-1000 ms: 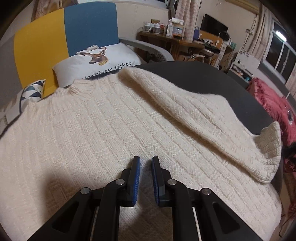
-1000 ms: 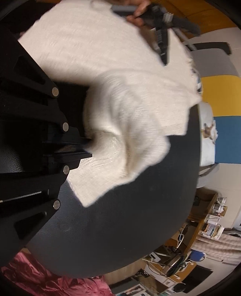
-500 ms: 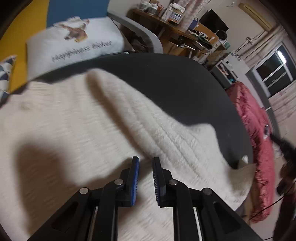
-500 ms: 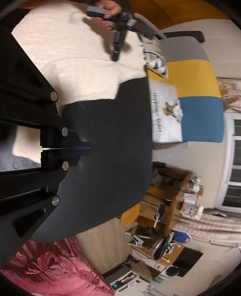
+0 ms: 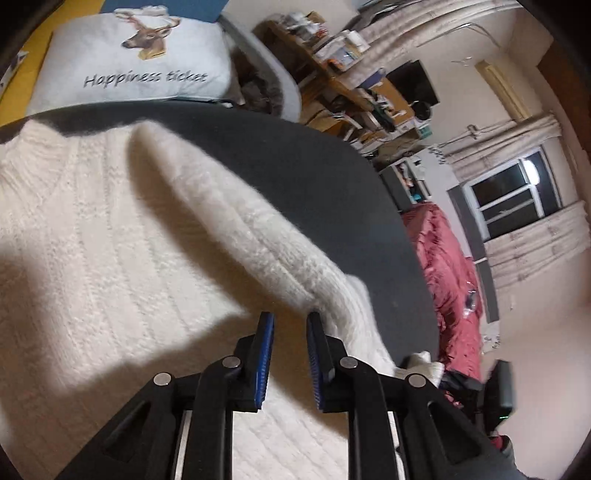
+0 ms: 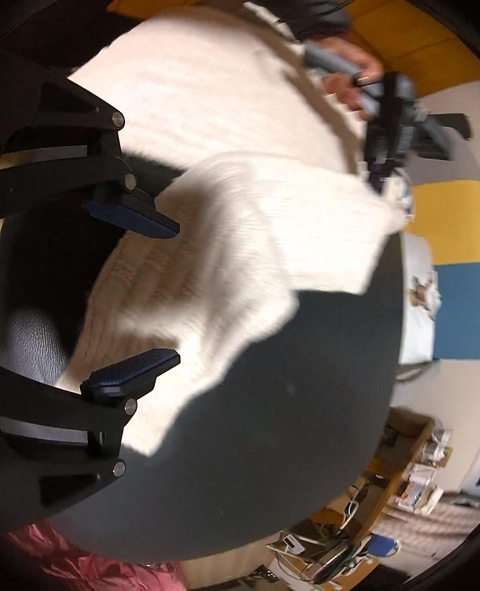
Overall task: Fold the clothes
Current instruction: 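Grasp the sleeve cuff with the right gripper and lift it over the body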
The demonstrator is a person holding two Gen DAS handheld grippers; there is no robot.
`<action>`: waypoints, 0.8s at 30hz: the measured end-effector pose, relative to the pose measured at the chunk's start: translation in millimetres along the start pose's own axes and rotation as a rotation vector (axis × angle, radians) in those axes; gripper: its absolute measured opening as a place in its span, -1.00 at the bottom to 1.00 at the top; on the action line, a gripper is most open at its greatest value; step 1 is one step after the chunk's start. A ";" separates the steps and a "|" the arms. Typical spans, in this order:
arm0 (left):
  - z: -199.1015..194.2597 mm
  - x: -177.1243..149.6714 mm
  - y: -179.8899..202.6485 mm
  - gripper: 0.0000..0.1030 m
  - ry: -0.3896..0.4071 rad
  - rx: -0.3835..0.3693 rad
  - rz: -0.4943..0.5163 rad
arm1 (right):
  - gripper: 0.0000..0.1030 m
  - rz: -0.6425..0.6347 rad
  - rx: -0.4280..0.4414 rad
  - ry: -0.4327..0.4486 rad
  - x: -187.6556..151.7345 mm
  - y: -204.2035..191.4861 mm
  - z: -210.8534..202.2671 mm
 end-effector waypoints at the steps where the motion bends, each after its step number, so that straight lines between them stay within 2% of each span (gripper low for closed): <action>1: -0.8 0.4 2.9 -0.64 0.006 -0.004 0.010 | 0.44 -0.018 -0.012 0.009 -2.7 -1.5 3.7; 4: 6.7 6.4 5.4 -0.64 -0.009 0.041 0.027 | 0.46 -0.041 -0.036 0.052 -6.5 -4.0 4.9; 5: 8.8 7.0 8.4 -0.74 -0.005 0.079 0.044 | 0.42 -0.036 -0.039 0.049 -6.2 -4.3 4.1; 6: 9.3 8.7 12.0 -1.00 0.009 0.110 0.066 | 0.19 -0.030 -0.043 0.046 -5.9 -4.7 3.3; 7: 7.9 11.8 16.8 -1.00 0.035 0.122 0.087 | -0.42 -0.027 -0.049 0.045 -5.4 -6.0 2.0; 8: 6.3 15.1 22.6 -1.00 0.062 0.121 0.103 | -0.77 -0.028 -0.058 0.048 -4.5 -8.5 0.0; 10: 4.6 22.1 32.3 -1.00 0.102 0.131 0.139 | -0.75 -0.026 -0.071 0.048 -4.6 -12.6 -0.8; 13: 12.5 33.0 35.0 -1.00 0.071 0.206 0.195 | -0.75 0.020 -0.056 0.051 -4.5 -15.1 -2.8; 15: 13.0 33.4 29.1 -0.76 0.047 0.251 0.202 | -0.75 0.066 -0.045 0.067 2.1 -10.3 -7.9; 16: 12.1 32.9 25.5 -0.76 0.040 0.275 0.203 | -0.75 0.088 -0.045 0.079 7.7 -6.4 -10.6; 20: -8.2 10.0 9.3 -0.75 0.080 0.314 0.185 | -0.75 0.139 -0.077 0.128 35.2 13.4 -25.5; 24: -27.2 -17.6 14.0 -0.75 0.105 0.434 0.303 | -0.75 0.178 -0.076 0.168 65.0 23.0 -44.4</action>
Point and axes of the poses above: each gripper's, at about its wrist camera, not at the fingertips, and z roughly the way its jaws point, y to its right, x to its top, the point moved 4 cm from there along z, roughly the way its jaws point, and after that the axes turned 14 degrees about z, right-handed, at the moved point
